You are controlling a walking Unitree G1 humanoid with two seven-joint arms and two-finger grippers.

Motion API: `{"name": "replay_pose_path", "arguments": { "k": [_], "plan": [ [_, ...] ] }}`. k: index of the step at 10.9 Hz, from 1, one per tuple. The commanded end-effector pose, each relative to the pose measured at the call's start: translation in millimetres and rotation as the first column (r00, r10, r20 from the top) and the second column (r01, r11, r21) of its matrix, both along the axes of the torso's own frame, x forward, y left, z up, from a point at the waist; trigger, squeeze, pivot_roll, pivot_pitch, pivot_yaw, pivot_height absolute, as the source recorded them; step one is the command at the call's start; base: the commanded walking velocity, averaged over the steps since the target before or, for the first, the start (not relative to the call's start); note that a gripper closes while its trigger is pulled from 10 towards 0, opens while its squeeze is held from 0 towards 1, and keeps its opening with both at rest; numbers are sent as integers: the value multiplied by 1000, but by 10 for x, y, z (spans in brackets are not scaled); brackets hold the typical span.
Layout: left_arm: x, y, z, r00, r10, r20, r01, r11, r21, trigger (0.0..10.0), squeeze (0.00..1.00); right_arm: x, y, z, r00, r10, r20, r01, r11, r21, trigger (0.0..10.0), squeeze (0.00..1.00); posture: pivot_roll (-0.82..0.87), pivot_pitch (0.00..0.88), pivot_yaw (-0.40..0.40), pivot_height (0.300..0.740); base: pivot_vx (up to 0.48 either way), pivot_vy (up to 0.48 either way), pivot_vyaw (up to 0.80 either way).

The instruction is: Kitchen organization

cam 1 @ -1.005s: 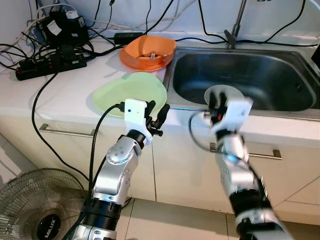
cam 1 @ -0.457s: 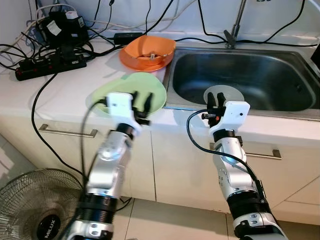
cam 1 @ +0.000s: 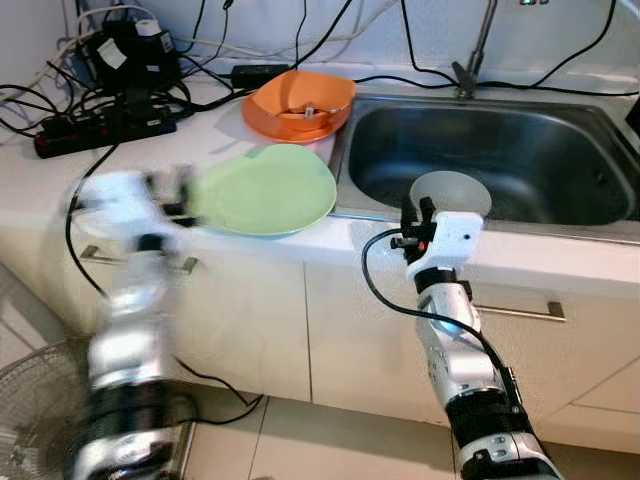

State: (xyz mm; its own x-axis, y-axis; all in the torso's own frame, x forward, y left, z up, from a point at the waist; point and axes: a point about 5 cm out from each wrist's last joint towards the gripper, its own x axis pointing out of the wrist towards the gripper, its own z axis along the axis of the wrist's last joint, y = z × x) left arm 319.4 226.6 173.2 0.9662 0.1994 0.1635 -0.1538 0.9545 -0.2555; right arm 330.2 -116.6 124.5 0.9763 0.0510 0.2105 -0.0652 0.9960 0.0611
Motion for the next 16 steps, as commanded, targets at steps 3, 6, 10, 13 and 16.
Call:
{"name": "replay_pose_path", "arguments": {
  "k": [3,6,10,13,16],
  "plan": [
    [-77,53,-104,998,1,-59,-10,988,-153,10000,1000,6,47,17,1000,18,-9,-18,1000,-7,10000,0,118,0,52,740,0,0,0],
    [-62,-242,-208,966,-214,-142,170,947,-272,10000,0,1,46,9,1000,16,-16,-16,1000,-10,10000,0,113,0,57,740,0,0,0],
    [-46,-313,-159,954,-252,-164,191,929,-317,10000,0,1,47,9,1000,13,-16,-13,1000,-3,10000,0,107,0,65,740,0,0,0],
    [-52,-297,-144,960,-222,-173,149,922,-358,10000,0,7,36,18,1000,13,-13,-13,1000,-6,10000,0,108,0,64,740,0,0,0],
    [13,-394,-148,949,-257,-180,163,893,-419,10000,0,13,41,32,1000,15,-9,-15,1000,-8,10000,0,95,0,64,740,0,0,0]
  ]
}}
